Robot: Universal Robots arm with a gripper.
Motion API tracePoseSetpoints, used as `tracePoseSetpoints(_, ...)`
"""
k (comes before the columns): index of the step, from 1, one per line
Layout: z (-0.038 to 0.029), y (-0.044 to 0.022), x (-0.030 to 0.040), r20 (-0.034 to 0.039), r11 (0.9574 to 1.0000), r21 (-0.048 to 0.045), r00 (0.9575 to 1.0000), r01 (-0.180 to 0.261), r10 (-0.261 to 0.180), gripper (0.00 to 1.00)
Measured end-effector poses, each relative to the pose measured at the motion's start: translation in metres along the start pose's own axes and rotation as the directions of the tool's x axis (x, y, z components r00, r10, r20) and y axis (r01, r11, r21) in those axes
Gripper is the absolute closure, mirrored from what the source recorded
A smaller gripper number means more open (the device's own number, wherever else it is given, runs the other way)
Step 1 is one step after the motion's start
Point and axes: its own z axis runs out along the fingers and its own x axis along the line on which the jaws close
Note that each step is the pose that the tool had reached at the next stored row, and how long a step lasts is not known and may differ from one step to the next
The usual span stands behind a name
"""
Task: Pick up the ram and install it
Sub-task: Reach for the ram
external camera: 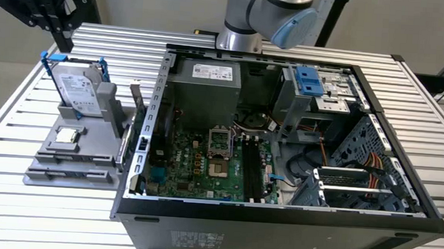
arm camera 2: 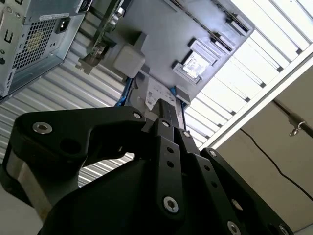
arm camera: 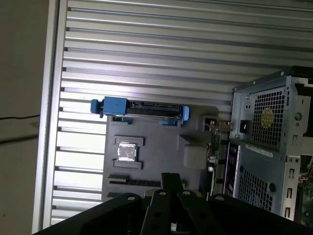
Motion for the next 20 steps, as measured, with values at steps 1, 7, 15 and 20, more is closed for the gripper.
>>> tracePoseSetpoints(1,0.0000,-0.0004,0.0001,-0.0002,1.0000,0.0000,1.0000,0.000,0.000,1.00)
tracePoseSetpoints(7,0.0001,-0.0026,0.0004,-0.0004,1.0000,0.0000,1.0000,0.000,0.000,1.00)
tracePoseSetpoints(15,0.0006,-0.0048,0.0007,-0.0006,1.0000,-0.0001,1.0000,0.000,0.000,1.00)
tracePoseSetpoints(20,0.0007,-0.0081,0.0016,-0.0006,1.0000,-0.0001,1.0000,0.000,0.000,1.00)
